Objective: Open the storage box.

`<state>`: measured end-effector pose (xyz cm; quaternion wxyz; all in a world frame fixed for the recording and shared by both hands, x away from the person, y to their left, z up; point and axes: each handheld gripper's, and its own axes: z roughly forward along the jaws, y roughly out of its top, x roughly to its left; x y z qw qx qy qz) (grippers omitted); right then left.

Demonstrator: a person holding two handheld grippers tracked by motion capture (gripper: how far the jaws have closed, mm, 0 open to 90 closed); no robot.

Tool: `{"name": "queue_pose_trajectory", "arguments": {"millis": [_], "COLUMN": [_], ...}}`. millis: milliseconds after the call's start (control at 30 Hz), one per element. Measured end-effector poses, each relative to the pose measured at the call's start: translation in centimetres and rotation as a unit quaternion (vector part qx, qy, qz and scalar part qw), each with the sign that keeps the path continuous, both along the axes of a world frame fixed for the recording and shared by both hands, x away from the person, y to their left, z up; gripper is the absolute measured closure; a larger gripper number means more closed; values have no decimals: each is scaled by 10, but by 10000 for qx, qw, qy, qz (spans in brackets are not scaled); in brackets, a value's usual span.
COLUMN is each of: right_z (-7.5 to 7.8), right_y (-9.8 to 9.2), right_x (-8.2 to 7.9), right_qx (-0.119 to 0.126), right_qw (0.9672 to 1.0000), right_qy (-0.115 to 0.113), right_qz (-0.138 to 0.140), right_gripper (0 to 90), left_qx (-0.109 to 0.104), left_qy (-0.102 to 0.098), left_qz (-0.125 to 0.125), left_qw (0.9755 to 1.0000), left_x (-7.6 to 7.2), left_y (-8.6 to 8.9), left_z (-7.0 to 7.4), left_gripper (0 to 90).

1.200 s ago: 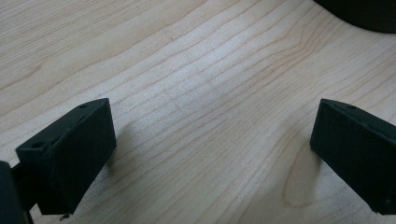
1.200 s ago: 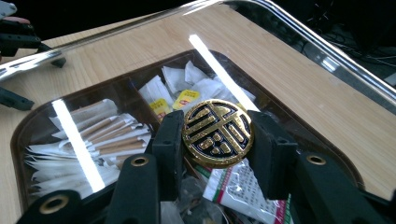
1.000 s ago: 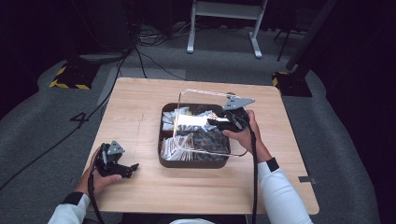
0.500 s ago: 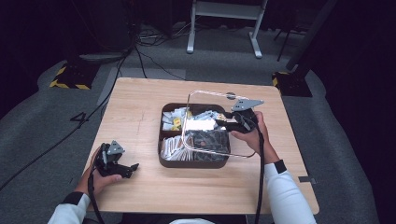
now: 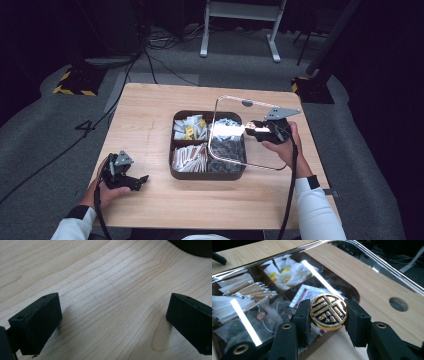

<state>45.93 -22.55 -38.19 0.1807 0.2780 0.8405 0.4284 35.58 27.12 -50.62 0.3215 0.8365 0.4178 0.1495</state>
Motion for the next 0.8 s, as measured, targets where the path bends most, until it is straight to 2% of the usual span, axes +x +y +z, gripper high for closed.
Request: {"name": "queue_pose_trajectory", "arguments": {"millis": [200, 800], "right_z": [1, -2], "right_y": [-25, -69], "right_x": [-2, -4], "right_qx": [7, -103], "right_qw": [9999, 9983], "right_qy": [7, 46], "right_qz": [-167, -578], "right_gripper": [590, 590], "left_qx": [3, -4], "left_qy": [0, 10], "left_qz": [-5, 3], "left_qw": [10000, 10000], "left_x": [0, 0], "left_y": [0, 0], "left_z": [0, 0], "left_gripper": [5, 4]}}
